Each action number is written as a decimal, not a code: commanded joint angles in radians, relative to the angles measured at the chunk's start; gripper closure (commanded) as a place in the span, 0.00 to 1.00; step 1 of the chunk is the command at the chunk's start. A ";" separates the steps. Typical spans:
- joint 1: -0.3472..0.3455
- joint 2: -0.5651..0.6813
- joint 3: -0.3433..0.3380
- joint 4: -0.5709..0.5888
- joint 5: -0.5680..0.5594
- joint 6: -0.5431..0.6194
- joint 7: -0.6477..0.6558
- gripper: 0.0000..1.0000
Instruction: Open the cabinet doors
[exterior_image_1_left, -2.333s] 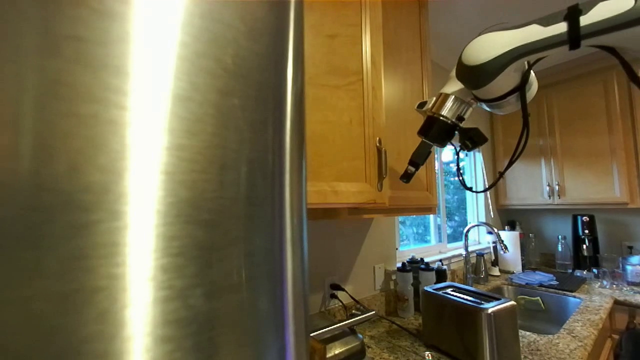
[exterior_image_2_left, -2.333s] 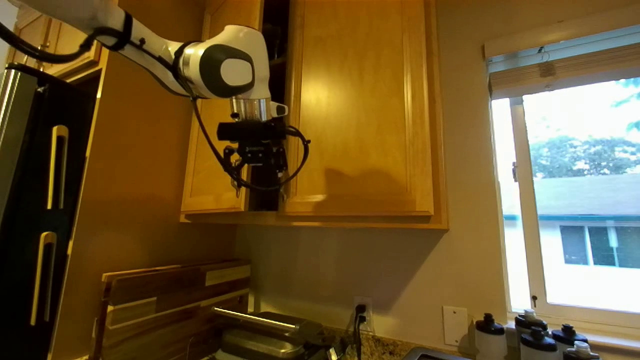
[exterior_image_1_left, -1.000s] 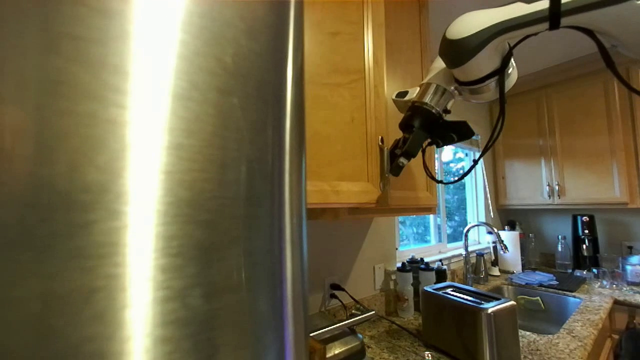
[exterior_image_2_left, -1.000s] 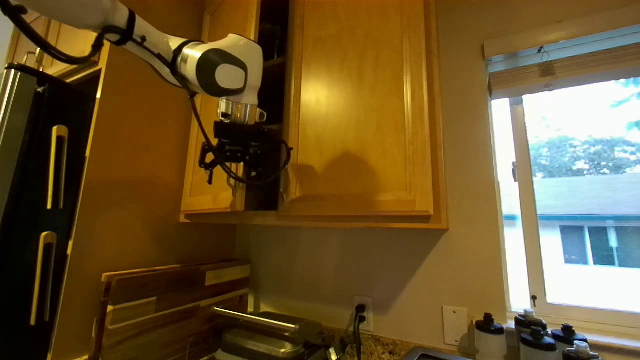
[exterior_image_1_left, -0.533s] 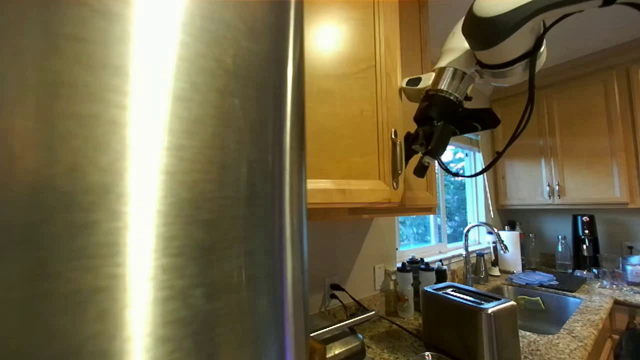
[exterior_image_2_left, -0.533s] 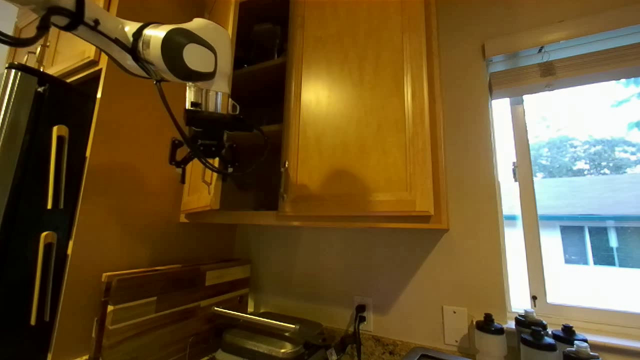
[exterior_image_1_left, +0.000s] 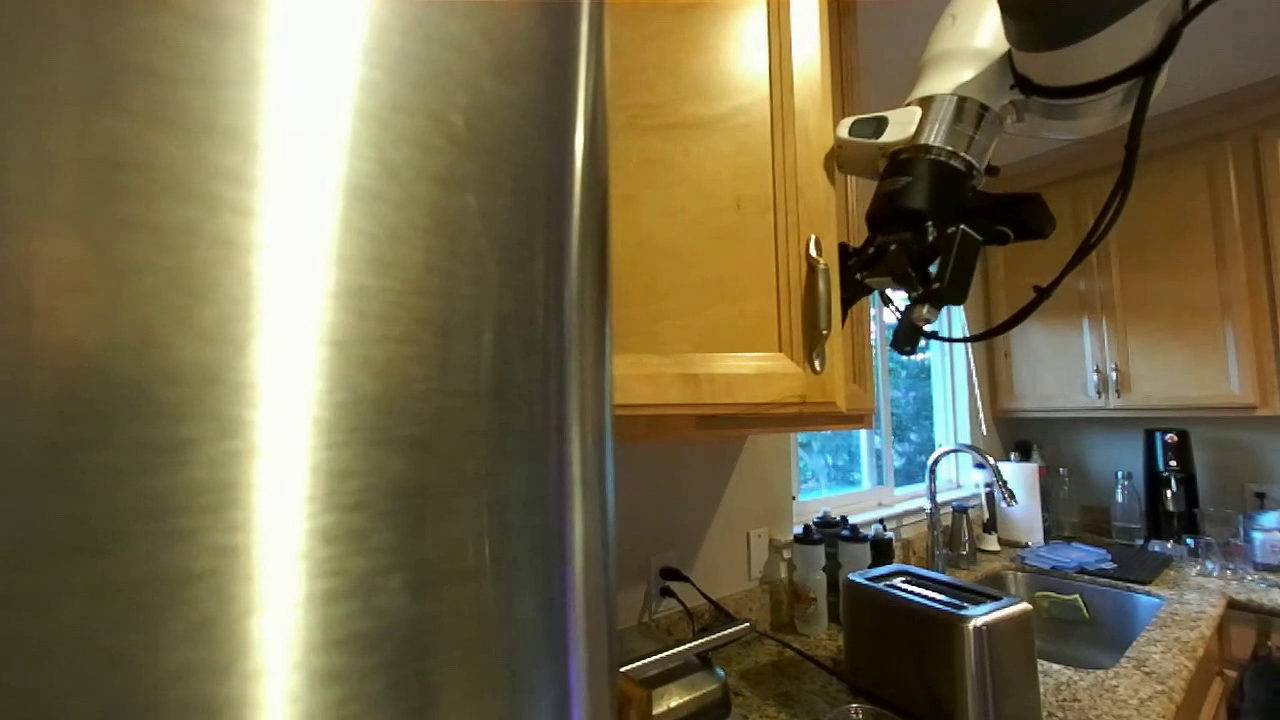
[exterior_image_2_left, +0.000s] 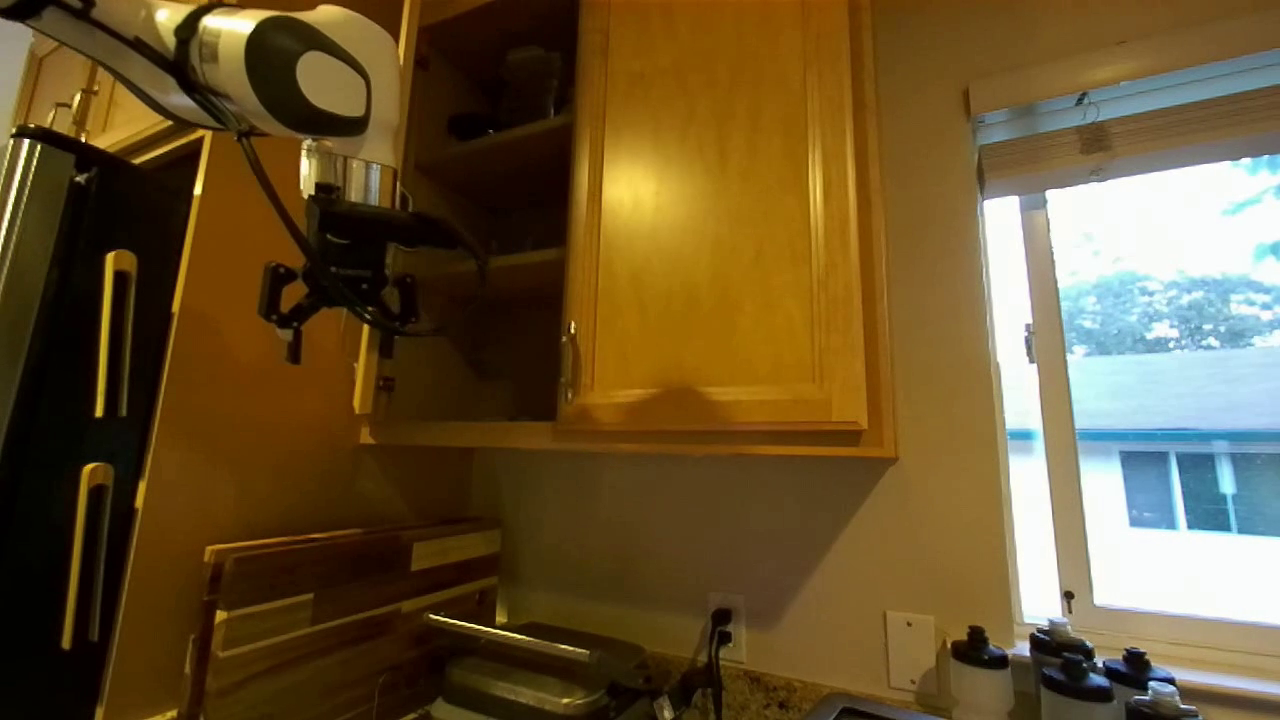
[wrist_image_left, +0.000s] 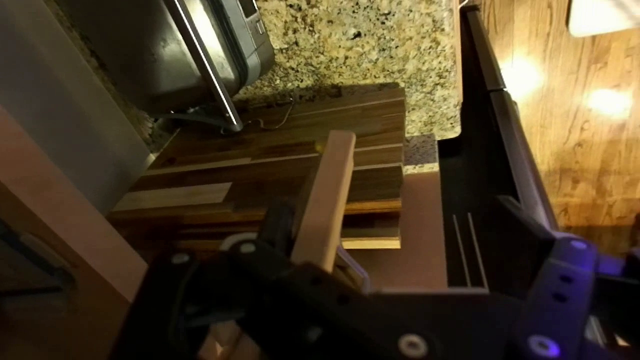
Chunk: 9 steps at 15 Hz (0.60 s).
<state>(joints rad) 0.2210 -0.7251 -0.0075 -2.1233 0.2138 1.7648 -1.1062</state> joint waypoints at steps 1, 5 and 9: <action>0.081 -0.057 0.014 -0.032 -0.001 -0.067 -0.090 0.00; 0.153 -0.063 0.039 -0.008 0.021 -0.155 -0.186 0.00; 0.219 -0.006 0.062 0.038 0.068 -0.225 -0.283 0.00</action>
<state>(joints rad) 0.3946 -0.7823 0.0487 -2.1262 0.2463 1.5927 -1.3171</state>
